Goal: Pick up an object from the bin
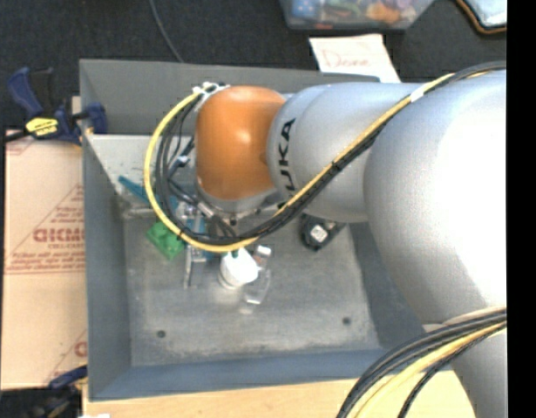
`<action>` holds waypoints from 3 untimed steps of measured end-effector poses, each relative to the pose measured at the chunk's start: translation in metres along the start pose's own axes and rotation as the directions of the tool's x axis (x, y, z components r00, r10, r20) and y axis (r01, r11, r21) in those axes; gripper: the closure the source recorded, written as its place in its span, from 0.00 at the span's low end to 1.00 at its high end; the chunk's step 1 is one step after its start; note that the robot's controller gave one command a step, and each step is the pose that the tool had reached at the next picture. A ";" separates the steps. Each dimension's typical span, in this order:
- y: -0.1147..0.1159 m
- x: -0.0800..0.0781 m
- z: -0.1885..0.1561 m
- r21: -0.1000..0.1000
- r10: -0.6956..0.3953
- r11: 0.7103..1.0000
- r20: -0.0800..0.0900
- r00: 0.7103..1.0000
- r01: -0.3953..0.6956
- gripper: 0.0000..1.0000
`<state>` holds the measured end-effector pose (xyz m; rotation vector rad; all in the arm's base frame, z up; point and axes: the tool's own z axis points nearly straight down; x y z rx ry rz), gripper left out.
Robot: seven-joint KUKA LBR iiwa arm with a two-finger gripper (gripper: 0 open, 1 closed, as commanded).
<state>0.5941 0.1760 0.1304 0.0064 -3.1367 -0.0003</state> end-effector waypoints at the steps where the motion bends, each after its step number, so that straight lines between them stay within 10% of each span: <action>1: -0.001 -0.002 -0.005 -0.001 0.005 1.000 0.008 1.000 -0.005 0.00; 2: 0.010 -0.052 0.058 -0.007 0.400 0.917 0.008 0.917 -0.400 0.00; 3: 0.002 -0.057 0.058 -0.001 0.079 0.997 0.015 0.997 -0.079 0.00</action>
Offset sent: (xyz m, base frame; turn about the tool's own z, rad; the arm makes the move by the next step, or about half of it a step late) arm 0.0496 0.0106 -0.0604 0.4141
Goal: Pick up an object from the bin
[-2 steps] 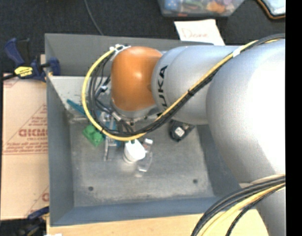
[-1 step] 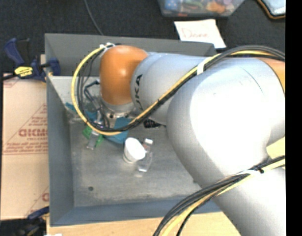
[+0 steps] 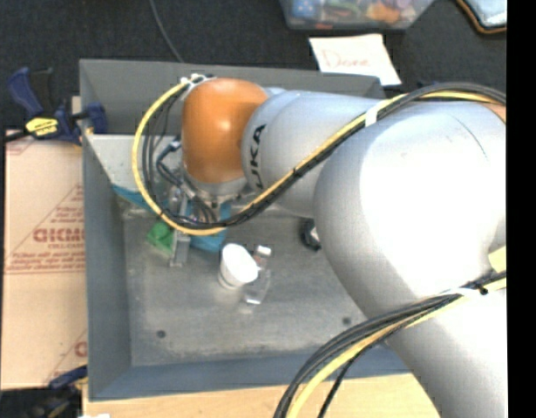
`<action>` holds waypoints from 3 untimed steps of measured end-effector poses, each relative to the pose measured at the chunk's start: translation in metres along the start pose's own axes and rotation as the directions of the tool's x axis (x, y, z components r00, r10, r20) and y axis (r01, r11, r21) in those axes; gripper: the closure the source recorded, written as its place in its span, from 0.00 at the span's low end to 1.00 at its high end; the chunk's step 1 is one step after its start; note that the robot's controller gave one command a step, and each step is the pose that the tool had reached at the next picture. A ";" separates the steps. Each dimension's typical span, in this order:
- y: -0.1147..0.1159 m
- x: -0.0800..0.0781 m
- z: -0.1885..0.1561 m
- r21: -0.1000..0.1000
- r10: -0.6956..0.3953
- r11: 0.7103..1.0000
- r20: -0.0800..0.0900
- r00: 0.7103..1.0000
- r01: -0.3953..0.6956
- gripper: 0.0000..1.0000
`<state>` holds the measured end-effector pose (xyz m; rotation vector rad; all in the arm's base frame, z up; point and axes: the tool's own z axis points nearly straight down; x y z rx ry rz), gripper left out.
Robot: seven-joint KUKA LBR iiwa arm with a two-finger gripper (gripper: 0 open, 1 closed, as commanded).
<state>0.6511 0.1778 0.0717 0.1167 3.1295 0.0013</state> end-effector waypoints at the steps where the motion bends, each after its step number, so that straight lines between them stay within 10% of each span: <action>1: 0.008 0.005 -0.002 -0.003 0.294 0.956 -0.004 0.956 -0.294 0.00; 2: -0.002 -0.001 -0.001 0.001 0.008 1.000 0.002 1.000 -0.008 0.00; 3: 0.004 0.000 -0.007 -0.004 0.288 0.958 0.008 0.958 -0.288 1.00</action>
Offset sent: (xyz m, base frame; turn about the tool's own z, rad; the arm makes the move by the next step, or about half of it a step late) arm 0.0000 0.0001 0.0000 0.0067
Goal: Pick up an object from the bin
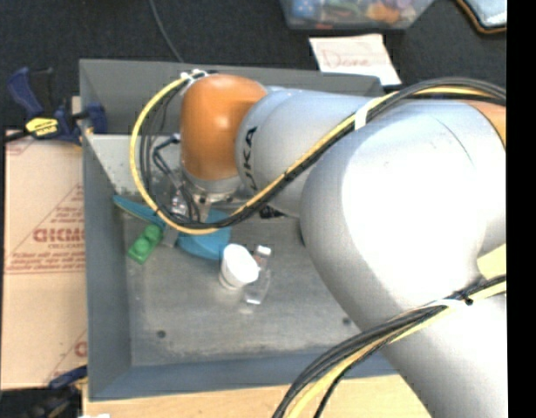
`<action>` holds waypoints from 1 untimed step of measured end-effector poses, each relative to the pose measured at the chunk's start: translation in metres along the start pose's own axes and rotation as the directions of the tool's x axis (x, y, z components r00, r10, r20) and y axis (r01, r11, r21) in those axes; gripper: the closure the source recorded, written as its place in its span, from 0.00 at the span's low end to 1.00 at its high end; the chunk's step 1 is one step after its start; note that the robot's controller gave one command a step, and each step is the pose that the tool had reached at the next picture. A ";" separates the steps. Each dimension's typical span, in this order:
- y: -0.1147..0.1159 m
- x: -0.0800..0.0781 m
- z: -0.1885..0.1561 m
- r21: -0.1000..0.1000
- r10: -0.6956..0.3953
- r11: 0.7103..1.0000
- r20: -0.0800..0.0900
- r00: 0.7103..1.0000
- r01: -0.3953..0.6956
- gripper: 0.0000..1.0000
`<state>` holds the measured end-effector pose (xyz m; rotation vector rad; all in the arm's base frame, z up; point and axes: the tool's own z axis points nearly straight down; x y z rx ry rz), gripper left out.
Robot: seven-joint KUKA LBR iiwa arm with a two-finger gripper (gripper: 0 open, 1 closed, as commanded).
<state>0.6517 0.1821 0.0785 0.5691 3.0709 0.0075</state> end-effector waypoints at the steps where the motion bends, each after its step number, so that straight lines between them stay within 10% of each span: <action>1: 0.000 0.000 0.000 0.000 0.000 1.000 0.000 1.000 0.000 1.00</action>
Offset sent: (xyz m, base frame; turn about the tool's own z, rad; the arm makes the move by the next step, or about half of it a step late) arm -0.0001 0.0000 0.0682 0.0000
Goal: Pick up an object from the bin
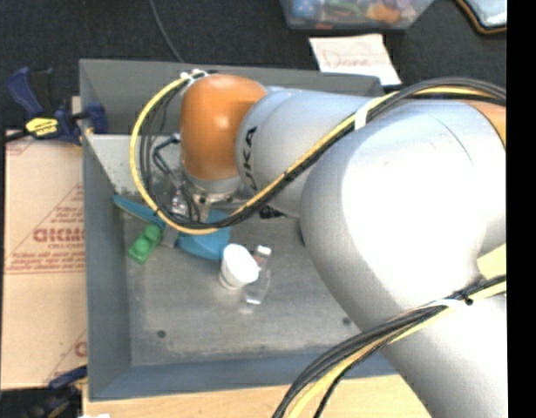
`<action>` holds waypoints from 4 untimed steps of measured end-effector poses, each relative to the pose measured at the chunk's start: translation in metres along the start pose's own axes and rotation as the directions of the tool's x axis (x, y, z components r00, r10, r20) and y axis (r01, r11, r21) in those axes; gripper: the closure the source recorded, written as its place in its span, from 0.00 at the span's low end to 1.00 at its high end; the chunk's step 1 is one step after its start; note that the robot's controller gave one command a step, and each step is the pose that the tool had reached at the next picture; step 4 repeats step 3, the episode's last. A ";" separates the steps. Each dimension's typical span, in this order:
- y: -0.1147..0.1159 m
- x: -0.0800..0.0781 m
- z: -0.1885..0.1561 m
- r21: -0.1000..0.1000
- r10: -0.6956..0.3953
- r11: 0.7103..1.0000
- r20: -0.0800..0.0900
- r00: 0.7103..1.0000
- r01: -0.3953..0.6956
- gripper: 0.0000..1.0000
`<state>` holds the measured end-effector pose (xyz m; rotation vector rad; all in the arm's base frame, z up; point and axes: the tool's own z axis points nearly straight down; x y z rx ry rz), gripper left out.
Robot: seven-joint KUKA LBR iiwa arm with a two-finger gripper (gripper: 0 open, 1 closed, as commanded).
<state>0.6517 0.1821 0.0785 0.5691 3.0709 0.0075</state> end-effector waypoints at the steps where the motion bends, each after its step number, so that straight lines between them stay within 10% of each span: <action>1: -0.002 0.002 -0.016 0.004 0.002 1.000 -0.008 1.000 -0.002 1.00; 4: -0.001 0.000 -0.068 0.000 0.001 1.000 -0.004 1.000 -0.001 1.00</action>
Offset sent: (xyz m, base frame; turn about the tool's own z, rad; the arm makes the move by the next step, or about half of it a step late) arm -0.0013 -0.0006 0.0339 0.0007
